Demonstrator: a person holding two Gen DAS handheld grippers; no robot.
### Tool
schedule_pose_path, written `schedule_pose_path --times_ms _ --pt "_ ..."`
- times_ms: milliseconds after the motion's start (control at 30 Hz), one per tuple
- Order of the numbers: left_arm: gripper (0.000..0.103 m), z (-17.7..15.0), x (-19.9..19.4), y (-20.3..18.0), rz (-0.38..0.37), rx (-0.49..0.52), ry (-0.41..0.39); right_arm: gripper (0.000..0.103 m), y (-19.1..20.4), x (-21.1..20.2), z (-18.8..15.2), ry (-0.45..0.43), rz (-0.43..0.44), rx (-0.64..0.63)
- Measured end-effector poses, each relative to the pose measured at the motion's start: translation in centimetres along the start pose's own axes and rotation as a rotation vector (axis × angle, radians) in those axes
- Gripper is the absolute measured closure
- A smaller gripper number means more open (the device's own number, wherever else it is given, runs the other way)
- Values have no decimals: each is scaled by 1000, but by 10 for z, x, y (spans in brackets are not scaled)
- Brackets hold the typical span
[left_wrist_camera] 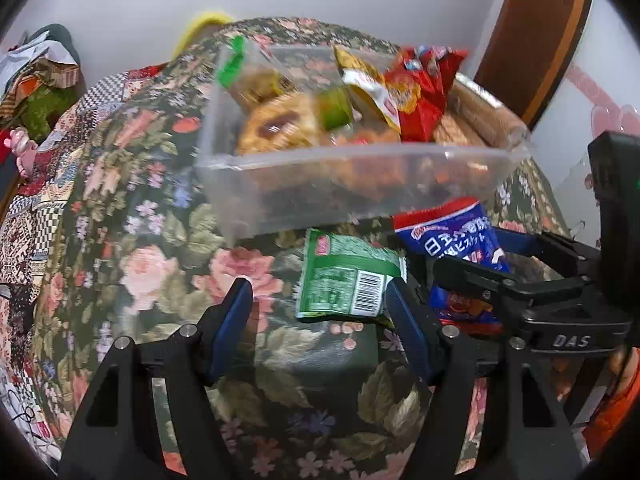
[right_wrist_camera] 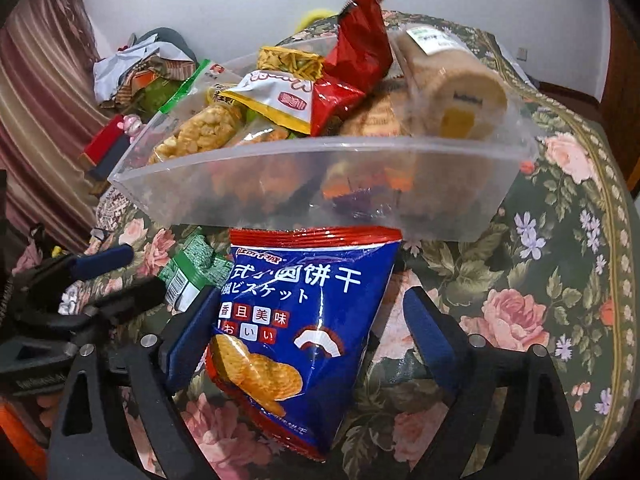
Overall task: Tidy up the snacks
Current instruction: 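Grasp the blue biscuit bag with the right gripper while the left grasps the green snack bag, then drop the blue bag into the box while the left gripper drops the green bag in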
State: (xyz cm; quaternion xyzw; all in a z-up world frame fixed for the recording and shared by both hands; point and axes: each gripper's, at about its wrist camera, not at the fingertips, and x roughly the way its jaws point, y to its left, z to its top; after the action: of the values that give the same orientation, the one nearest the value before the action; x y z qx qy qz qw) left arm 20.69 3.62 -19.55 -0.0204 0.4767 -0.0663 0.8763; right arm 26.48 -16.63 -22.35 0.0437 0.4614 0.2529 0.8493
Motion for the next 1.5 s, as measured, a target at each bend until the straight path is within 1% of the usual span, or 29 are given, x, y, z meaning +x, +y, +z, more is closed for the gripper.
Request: schedule_pose_path --times_ms 67,100,133,167,200,267,367,467,633,767,933,1000,1200,1367,1500 --pt "34 0 5 -2 -6 -5 8 15 -2 -1 -2 -4 2 1" --pt "34 0 9 -3 -15 -10 13 18 -3 -3 -3 -8 9 -2" --pt "34 1 11 -5 -22 -12 18 22 -5 -5 -5 -13 18 -4" --pt "34 1 14 -7 -29 -11 24 30 -5 -7 -6 -16 30 -9" --pt "34 2 16 -9 -29 -9 27 32 -5 -9 -6 -17 35 -16" --pt "34 2 22 -15 -23 7 32 35 0 -12 -8 -31 14 -41" --pt "34 -1 26 -24 7 38 9 38 2 -14 -11 -46 3 -56" --pt "49 -3 24 -25 -3 36 -19 43 1 -18 -11 -74 -28 -41" --pt "58 -7 17 -24 -37 13 -21 45 2 -23 -12 -90 -52 -39" --pt "59 -14 2 -24 -38 24 -40 46 3 -31 -16 -101 -48 -30" --pt "59 -16 -28 -21 -47 20 -86 46 3 -47 -18 -126 -48 -33" --pt "59 -10 -42 -19 -55 15 -114 46 6 -56 -17 -147 -48 -39" --pt "59 4 -68 -17 -66 9 -180 46 10 -79 -7 -219 -46 -53" --pt "59 19 -82 -16 -55 -2 -229 46 14 -91 6 -284 -25 -49" --pt "59 30 -85 -11 -46 -18 -258 46 22 -94 25 -331 -17 -65"
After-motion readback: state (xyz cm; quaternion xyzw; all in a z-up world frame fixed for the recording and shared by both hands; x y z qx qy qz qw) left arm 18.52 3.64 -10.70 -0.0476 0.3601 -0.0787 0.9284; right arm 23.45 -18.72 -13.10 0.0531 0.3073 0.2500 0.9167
